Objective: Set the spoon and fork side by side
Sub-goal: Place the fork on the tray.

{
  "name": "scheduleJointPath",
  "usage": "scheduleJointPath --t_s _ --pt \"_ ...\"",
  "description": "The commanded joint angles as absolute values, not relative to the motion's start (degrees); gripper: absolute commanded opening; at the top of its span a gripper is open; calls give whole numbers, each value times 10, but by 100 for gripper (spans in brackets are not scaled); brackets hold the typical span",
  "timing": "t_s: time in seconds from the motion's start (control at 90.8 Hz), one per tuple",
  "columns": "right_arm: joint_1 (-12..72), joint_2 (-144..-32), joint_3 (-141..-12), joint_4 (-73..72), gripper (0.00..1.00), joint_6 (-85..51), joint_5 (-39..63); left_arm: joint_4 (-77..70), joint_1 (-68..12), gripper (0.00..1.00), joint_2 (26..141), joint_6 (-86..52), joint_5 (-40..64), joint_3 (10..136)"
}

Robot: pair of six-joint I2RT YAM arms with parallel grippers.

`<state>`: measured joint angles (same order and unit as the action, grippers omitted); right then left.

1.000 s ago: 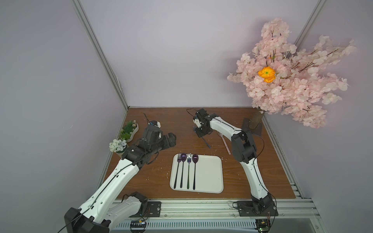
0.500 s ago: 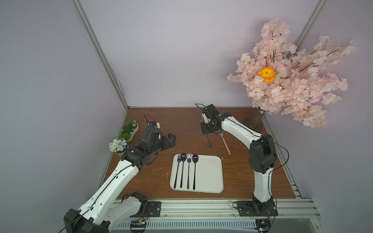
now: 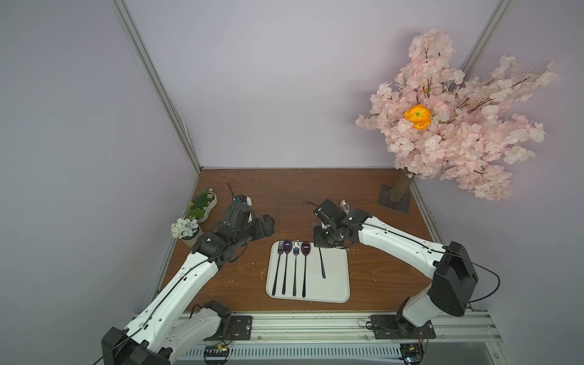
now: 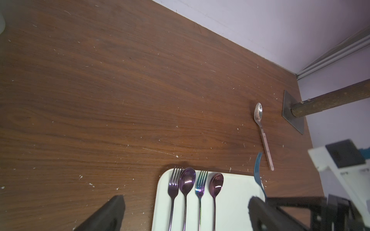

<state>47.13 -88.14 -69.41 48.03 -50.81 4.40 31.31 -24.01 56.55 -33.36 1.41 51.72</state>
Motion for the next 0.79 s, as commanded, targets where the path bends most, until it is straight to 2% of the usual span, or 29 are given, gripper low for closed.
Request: scheduleJointPath --t_s 0.0,0.143,0.782 --pt "484 -840 -631 451 0 -610 57 314 -232 99 550 -319 27 509" --pt "490 -828 -572 398 0 -627 67 314 -232 99 541 -324 33 497" --pt "481 -922 -555 334 0 -589 73 315 -232 99 512 -339 53 475"
